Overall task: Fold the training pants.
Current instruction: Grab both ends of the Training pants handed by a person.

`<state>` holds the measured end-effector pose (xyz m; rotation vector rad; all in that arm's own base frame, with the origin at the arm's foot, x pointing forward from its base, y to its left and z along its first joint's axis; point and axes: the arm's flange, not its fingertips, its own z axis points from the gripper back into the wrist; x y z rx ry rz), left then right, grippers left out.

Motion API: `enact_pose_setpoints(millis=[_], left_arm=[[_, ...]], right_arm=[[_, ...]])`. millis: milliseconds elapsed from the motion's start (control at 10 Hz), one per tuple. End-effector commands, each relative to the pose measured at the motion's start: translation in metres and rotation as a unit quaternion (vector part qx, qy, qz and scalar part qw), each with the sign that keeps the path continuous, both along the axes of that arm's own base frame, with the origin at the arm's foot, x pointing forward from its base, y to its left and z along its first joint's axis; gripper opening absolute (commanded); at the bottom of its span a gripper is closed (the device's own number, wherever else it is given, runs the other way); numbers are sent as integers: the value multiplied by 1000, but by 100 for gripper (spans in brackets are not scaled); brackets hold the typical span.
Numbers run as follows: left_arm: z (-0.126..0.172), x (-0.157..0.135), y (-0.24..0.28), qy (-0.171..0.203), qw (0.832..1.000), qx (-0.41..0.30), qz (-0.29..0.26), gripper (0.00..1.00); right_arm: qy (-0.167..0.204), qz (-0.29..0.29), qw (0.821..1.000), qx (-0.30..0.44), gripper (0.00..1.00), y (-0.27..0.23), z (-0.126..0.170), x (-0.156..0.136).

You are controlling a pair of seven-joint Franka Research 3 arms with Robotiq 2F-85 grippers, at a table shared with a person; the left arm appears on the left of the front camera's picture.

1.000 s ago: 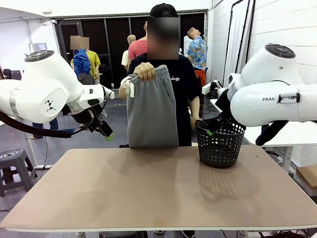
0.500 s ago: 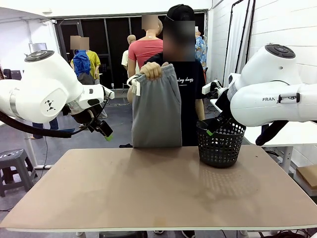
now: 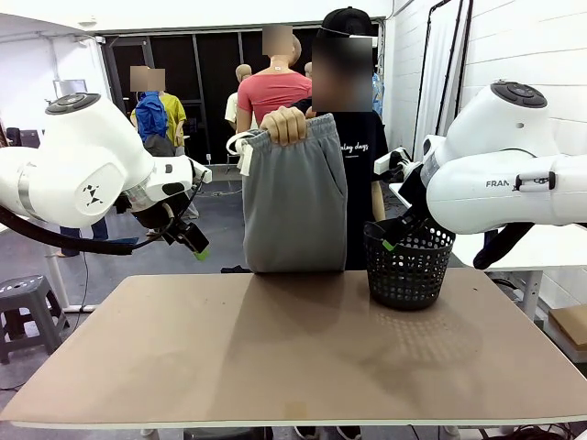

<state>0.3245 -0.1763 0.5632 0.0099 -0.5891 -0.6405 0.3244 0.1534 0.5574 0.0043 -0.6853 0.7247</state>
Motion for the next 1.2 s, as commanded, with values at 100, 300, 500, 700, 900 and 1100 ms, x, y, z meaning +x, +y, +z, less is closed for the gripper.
enact_pose_setpoints(millis=[100, 300, 500, 700, 900, 1100], left_arm=[[0, -1, -1, -1, 1000, -1, -2, 100], [0, -1, -1, -1, 1000, -1, -2, 100], [0, -1, -1, -1, 1000, -1, -2, 100], [0, -1, -1, -1, 1000, -1, -2, 100], [0, -1, -1, -1, 1000, -1, -2, 100], [0, -1, -1, -1, 1000, -1, -2, 100]], right_arm=[[0, 0, 1000, 0, 100, 0, -1, 0], [0, 0, 1000, 0, 100, 0, -1, 0], [0, 0, 1000, 0, 100, 0, -1, 0], [0, 0, 1000, 0, 100, 0, -1, 0], [0, 0, 1000, 0, 100, 0, -1, 0], [0, 0, 1000, 0, 100, 0, -1, 0]])
